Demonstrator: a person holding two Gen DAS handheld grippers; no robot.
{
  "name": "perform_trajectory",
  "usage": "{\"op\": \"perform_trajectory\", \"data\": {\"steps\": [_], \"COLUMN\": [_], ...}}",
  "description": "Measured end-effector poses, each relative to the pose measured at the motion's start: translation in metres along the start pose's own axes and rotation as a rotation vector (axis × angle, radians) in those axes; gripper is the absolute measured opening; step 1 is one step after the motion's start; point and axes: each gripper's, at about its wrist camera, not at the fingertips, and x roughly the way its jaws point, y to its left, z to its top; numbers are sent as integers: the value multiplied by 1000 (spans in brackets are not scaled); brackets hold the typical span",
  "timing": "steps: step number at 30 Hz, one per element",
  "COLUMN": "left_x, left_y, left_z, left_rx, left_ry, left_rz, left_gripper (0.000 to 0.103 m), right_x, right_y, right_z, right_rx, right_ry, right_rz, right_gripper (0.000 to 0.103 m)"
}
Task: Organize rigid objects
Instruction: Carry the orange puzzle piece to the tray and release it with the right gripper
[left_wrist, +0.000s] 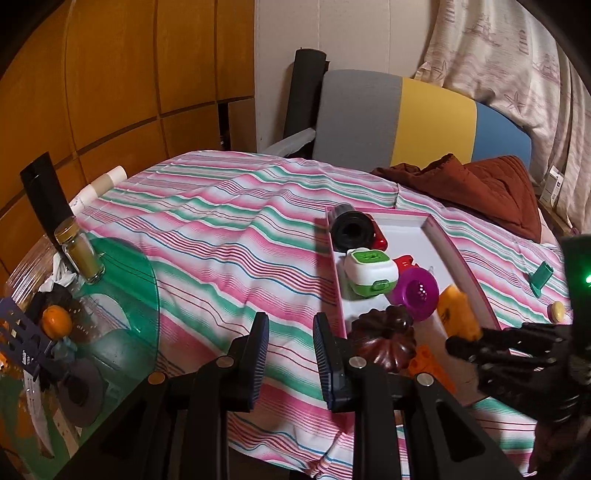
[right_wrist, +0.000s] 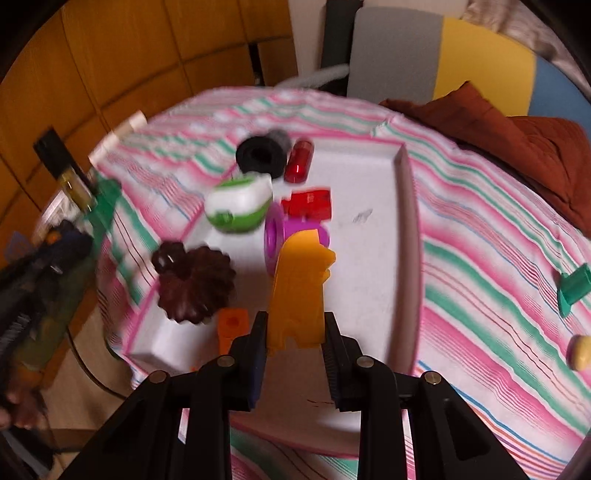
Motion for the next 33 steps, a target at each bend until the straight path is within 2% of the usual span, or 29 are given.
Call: {"op": "perform_trajectory", "data": {"steps": [7, 14, 17, 23, 33], "left_x": [3, 0, -1, -8, -17], "left_y": [2, 0, -3, -11, -27], "left_z": [-1, 0, 1, 2, 6], "left_rx": [-6, -1, 6, 27, 66], "left_ry": [6, 3, 3, -9, -30], "left_rz": [1, 4, 0, -7, -31], "left_gripper": [24, 24, 24, 24, 24], "right_x": [17, 19, 15, -1, -36], "right_y": [7, 5, 3, -2, -16], "right_z": [-6, -9, -9, -12, -13], "right_rx": [-24, -16, -8, 17, 39], "right_ry": [44, 41, 32, -9, -111], "right_rz": [-13, -6, -4, 32, 33], "right_gripper": [28, 29, 33, 34, 34]}}
